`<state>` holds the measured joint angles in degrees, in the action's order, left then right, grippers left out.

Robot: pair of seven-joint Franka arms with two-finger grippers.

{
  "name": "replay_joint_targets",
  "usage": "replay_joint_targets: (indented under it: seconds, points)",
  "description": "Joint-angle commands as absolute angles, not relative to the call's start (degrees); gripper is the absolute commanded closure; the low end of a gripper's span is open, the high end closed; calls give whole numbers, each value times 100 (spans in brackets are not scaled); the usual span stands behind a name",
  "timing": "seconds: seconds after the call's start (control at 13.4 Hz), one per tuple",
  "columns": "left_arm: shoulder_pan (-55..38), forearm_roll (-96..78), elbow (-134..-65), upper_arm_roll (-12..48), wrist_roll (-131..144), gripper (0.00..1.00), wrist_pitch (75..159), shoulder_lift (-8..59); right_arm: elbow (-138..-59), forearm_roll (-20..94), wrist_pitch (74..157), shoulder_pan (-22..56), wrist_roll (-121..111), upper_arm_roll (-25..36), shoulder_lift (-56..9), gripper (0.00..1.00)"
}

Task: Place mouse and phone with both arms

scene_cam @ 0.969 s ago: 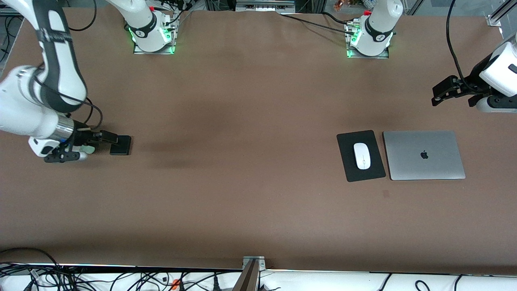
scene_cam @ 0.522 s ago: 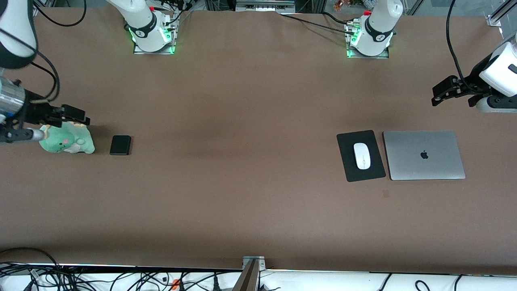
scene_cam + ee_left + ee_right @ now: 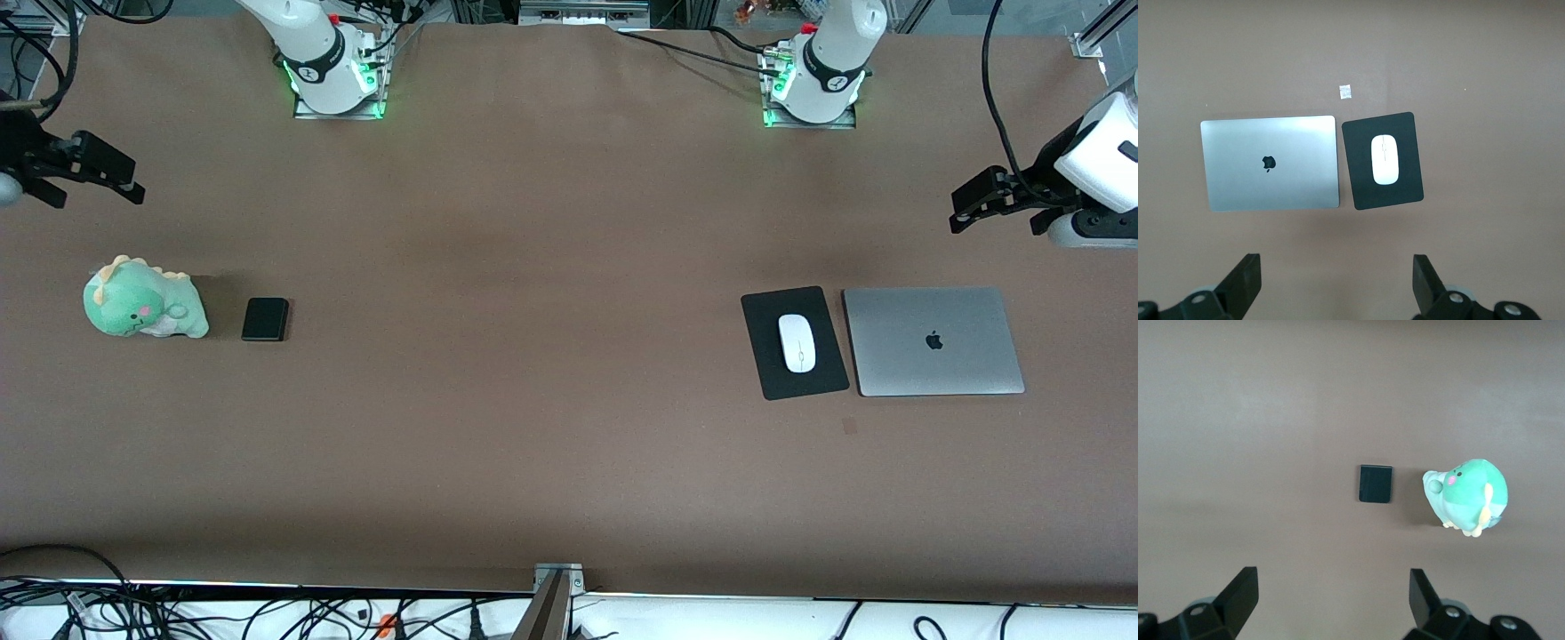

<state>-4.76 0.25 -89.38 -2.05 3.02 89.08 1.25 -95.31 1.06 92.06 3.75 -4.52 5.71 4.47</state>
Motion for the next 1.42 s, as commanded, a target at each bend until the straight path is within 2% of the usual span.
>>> replay_joint_targets:
  seconds: [0.0, 1.34]
  points:
    - [-510, 105, -8877, -211, 308, 0, 8886, 114, -9598, 0, 9289, 229, -360, 457, 492, 0]
    - [-448, 70, -8877, -220, 272, 0, 8886, 114, -9598, -9, 9369, 237, -369, 457, 466, 0]
